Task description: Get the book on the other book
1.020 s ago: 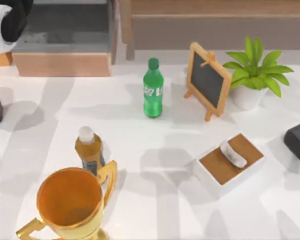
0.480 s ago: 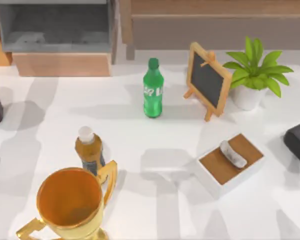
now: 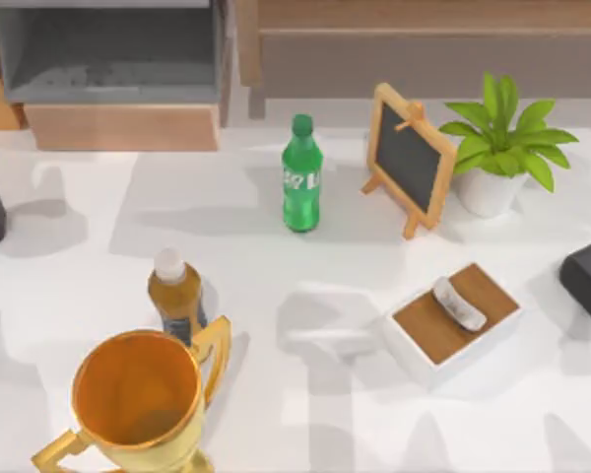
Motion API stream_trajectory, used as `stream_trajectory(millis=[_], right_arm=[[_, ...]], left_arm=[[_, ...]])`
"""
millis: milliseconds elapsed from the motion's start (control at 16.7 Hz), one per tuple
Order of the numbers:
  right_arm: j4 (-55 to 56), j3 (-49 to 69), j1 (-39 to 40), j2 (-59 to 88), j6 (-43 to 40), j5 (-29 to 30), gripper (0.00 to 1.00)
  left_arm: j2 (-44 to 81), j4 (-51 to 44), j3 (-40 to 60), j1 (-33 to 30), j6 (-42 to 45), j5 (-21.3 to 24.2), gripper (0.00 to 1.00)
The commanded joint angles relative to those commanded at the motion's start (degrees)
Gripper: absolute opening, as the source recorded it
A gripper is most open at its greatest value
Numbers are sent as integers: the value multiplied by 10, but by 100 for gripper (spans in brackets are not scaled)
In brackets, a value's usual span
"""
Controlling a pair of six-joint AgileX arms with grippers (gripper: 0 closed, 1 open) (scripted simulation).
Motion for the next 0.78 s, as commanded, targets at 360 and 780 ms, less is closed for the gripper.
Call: stream_trajectory(millis=[360,780], right_arm=[[0,0,0,0,0,0,100],[0,0,0,0,0,0,100]], left_arm=[[-97,-42,-245,250,349,101,0],[-91,-49,-383,374,488,119,0]])
